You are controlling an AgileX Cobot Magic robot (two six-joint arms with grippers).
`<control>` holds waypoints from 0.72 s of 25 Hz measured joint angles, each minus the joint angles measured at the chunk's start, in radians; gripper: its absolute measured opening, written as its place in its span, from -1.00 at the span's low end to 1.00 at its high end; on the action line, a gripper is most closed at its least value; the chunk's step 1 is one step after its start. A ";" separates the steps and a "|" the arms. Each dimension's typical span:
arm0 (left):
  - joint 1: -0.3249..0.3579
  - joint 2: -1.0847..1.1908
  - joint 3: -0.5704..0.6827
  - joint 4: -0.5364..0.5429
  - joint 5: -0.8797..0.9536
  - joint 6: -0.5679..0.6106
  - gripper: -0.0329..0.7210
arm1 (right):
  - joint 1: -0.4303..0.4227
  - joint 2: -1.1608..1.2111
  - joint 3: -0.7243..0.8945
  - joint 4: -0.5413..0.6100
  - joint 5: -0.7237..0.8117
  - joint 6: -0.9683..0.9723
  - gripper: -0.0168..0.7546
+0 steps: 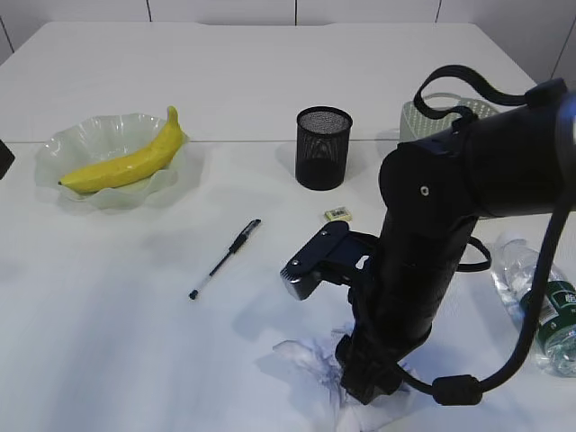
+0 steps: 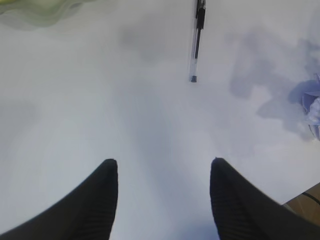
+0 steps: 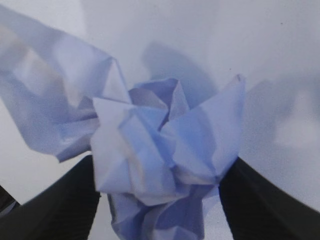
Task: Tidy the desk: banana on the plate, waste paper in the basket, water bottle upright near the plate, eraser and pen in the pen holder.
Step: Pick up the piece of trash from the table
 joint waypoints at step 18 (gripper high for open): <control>0.000 0.000 0.000 0.000 0.000 0.000 0.21 | 0.000 -0.018 0.000 0.001 -0.020 0.000 -0.82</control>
